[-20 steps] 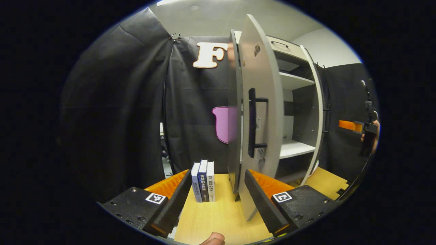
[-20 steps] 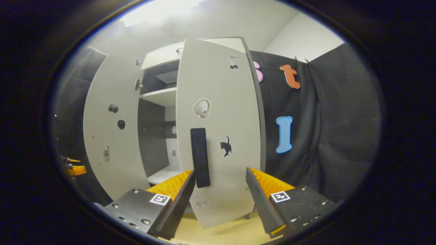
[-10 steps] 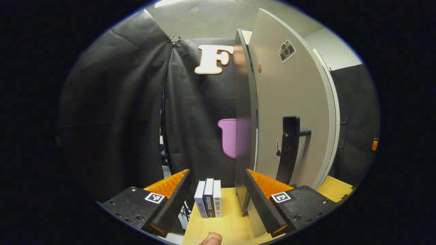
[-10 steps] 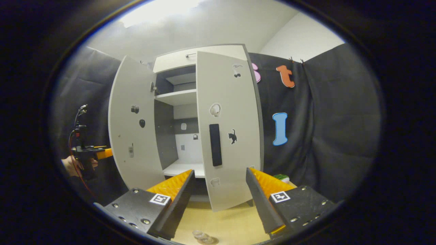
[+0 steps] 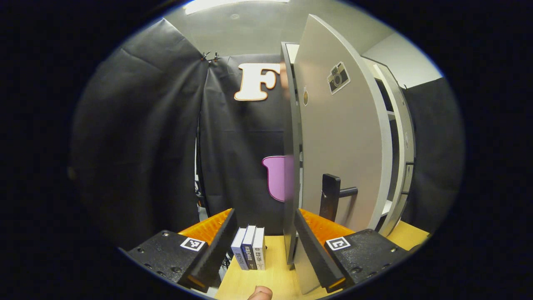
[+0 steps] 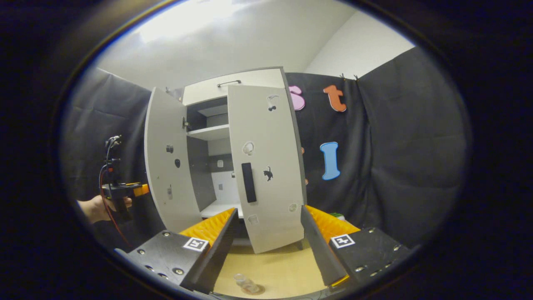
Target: Grasp the bottle in the cabinet with the left hand and place it on the coaster, then close the right door with the right hand and the left door with the left hand.
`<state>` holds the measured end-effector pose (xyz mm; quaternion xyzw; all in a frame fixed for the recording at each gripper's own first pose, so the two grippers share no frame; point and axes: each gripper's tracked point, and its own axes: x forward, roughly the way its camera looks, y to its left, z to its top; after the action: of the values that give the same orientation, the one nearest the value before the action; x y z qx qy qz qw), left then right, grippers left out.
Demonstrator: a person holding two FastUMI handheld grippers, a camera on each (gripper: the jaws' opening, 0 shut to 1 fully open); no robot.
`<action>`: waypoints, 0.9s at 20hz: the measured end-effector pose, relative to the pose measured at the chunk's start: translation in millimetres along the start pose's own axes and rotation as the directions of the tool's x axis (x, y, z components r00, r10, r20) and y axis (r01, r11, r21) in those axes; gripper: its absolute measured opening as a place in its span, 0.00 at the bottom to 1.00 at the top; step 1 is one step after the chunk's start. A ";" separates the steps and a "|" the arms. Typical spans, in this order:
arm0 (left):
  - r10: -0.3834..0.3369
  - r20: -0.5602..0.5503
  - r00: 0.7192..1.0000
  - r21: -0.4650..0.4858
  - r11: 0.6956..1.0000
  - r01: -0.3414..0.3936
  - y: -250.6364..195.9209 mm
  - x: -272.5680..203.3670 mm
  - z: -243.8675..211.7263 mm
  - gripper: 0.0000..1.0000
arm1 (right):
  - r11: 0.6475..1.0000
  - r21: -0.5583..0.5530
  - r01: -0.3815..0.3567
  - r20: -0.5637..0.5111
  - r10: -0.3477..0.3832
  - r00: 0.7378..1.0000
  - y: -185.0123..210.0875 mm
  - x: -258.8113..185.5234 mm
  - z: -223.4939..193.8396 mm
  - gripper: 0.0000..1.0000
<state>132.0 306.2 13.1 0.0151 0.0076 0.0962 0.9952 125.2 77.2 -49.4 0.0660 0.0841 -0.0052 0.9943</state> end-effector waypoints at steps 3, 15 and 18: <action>0.012 -0.016 1.000 -0.001 1.000 -0.012 -7.1 -3.2 -1.9 0.88 | 1.000 -0.018 0.009 0.011 -0.008 1.000 -8.0 -11.6 3.6 0.91; 0.017 -0.062 0.998 0.021 1.000 -0.016 -38.6 -6.0 -17.5 0.88 | 0.990 -0.128 0.053 0.013 -0.052 0.999 -18.4 -28.2 6.6 0.91; 0.011 -0.065 0.998 0.001 1.000 -0.011 -46.4 -5.1 -18.2 0.90 | 0.991 -0.122 0.047 0.032 -0.043 0.999 -18.1 -24.7 12.5 0.91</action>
<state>135.5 260.1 -6.6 0.0122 0.0397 0.1022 0.9939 102.5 57.6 -35.3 0.0030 0.0712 -0.0234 0.9972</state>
